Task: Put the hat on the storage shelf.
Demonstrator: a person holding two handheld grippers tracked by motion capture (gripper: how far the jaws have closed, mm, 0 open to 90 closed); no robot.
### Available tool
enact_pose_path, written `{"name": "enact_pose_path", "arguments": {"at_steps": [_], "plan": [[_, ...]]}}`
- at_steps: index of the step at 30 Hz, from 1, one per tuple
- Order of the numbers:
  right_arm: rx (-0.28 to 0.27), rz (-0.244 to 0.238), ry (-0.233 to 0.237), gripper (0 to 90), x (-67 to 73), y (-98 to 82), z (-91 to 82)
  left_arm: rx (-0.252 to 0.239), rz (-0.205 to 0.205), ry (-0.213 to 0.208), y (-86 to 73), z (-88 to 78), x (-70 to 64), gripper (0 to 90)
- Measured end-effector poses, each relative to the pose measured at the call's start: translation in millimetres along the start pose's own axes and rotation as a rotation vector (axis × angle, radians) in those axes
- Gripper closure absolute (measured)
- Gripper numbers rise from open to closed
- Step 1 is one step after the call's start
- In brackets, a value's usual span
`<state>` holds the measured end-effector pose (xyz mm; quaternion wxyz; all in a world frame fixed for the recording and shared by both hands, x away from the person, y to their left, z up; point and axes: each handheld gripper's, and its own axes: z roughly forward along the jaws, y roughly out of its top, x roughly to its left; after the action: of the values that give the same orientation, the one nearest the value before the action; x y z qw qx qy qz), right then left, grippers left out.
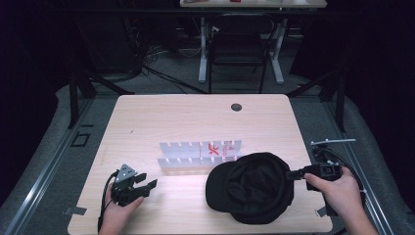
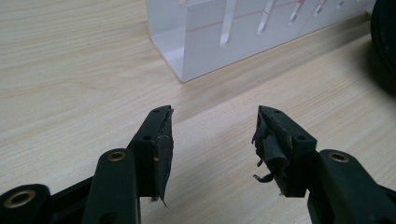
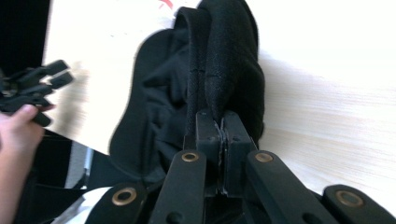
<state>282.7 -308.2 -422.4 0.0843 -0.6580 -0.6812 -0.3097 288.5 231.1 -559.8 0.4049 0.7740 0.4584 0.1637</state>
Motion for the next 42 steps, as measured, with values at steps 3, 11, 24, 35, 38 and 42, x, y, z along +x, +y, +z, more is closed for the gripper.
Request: {"name": "enact_pose_path", "arguments": {"at_steps": [3, 11, 24, 35, 38, 42], "plan": [[-0.016, 0.006, 0.052, 88.1, 4.2, 1.6, -2.4, 0.001, 0.001, 0.001, 0.0, 0.1, 0.1, 46.9], [-0.036, 0.022, 0.159, 88.2, 9.3, 6.2, -6.2, -0.001, -0.002, 0.000, -0.1, -0.3, 0.1, 46.9], [-0.050, 0.056, 0.301, 88.1, 15.8, 12.4, -5.9, 0.000, -0.003, 0.000, -0.1, -0.1, -0.1, 46.9], [-0.079, 0.075, 0.406, 88.2, 22.8, 15.4, -6.1, -0.002, -0.003, 0.000, -0.1, -0.2, -0.1, 46.9], [-0.085, 0.075, 0.440, 88.2, 26.3, 16.4, -6.4, -0.003, -0.004, 0.000, -0.1, -0.3, -0.2, 46.9], [-0.099, 0.065, 0.472, 88.2, 32.6, 17.9, -7.7, -0.006, -0.004, -0.002, 0.0, -0.3, -0.5, 46.9]]}}
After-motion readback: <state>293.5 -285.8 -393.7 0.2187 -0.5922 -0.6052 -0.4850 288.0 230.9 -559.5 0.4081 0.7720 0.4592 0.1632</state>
